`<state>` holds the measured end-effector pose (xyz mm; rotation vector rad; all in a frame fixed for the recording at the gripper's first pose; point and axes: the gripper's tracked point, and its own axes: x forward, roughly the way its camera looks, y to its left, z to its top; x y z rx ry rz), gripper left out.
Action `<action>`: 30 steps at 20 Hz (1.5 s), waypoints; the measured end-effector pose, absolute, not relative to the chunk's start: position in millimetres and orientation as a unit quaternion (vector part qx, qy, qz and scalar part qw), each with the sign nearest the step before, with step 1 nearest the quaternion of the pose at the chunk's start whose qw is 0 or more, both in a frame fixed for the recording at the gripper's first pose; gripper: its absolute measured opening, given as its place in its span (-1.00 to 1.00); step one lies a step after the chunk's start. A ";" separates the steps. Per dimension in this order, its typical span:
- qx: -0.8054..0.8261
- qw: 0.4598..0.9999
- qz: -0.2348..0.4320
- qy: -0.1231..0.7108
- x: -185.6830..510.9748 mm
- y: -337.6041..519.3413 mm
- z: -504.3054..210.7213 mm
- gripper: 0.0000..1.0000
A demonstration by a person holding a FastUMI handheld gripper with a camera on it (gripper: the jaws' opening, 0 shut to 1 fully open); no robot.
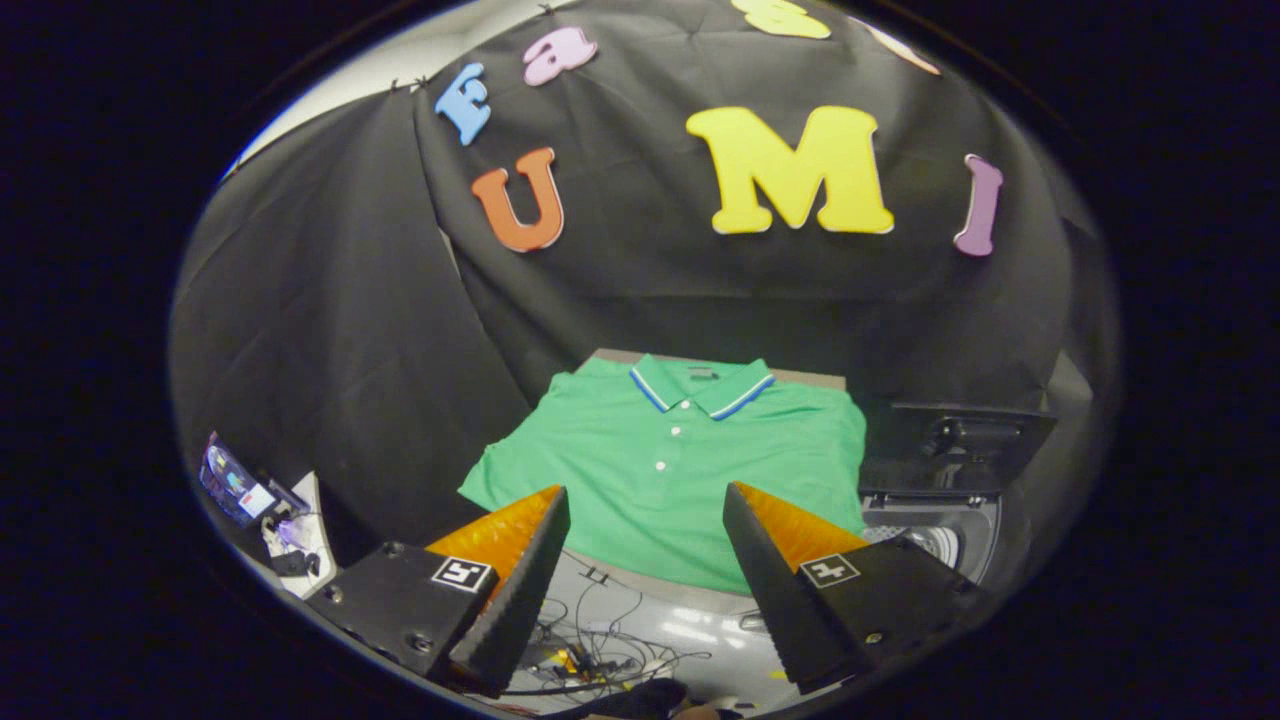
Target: Put the clothes into the washing machine and then close the washing machine lid.
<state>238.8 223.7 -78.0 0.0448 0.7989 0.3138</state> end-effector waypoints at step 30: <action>-0.065 0.744 0.008 0.665 355.1 244.7 -186.6 0.51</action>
